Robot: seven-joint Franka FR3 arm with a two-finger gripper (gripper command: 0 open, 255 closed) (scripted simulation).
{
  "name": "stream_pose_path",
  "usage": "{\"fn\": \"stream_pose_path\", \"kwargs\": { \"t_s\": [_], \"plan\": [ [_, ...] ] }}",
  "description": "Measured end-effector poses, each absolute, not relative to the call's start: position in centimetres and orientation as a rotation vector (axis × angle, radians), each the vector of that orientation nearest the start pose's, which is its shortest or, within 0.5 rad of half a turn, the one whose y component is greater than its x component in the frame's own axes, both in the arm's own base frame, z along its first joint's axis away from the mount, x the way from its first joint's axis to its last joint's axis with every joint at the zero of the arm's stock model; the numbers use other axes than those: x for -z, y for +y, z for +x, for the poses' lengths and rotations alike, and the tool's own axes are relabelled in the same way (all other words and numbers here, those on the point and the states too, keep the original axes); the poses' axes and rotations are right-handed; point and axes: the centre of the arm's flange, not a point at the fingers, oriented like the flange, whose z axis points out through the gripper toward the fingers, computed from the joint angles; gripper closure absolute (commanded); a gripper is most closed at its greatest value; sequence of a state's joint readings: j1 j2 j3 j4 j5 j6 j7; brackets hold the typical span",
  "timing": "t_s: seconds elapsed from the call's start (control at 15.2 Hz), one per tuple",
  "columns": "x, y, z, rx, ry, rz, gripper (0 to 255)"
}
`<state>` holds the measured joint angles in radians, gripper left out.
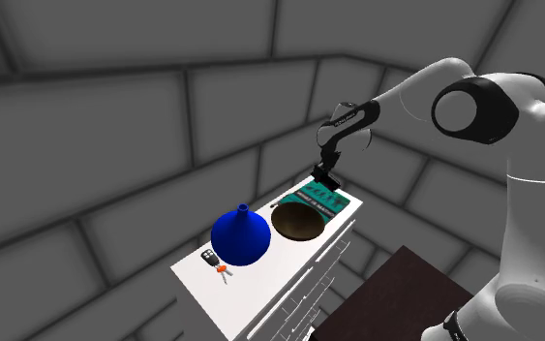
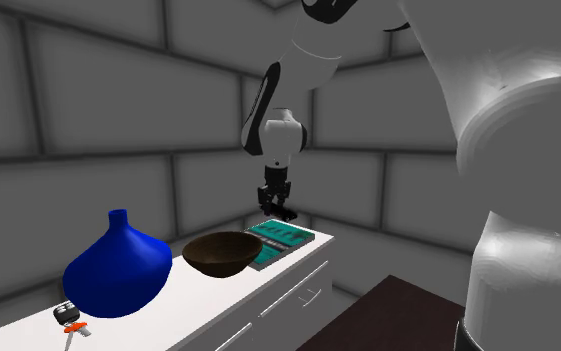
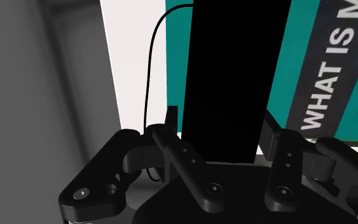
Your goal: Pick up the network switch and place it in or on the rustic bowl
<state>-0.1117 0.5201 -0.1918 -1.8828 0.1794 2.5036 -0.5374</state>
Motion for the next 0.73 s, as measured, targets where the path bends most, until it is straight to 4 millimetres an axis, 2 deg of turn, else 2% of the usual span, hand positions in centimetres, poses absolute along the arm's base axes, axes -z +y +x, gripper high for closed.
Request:
{"fn": "stream_pose_path", "kwargs": {
  "t_s": [0.73],
  "plan": [
    [-30.4, -18.7, 62.0, 0.179, -0.199, -3.157, 255]
  ]
}}
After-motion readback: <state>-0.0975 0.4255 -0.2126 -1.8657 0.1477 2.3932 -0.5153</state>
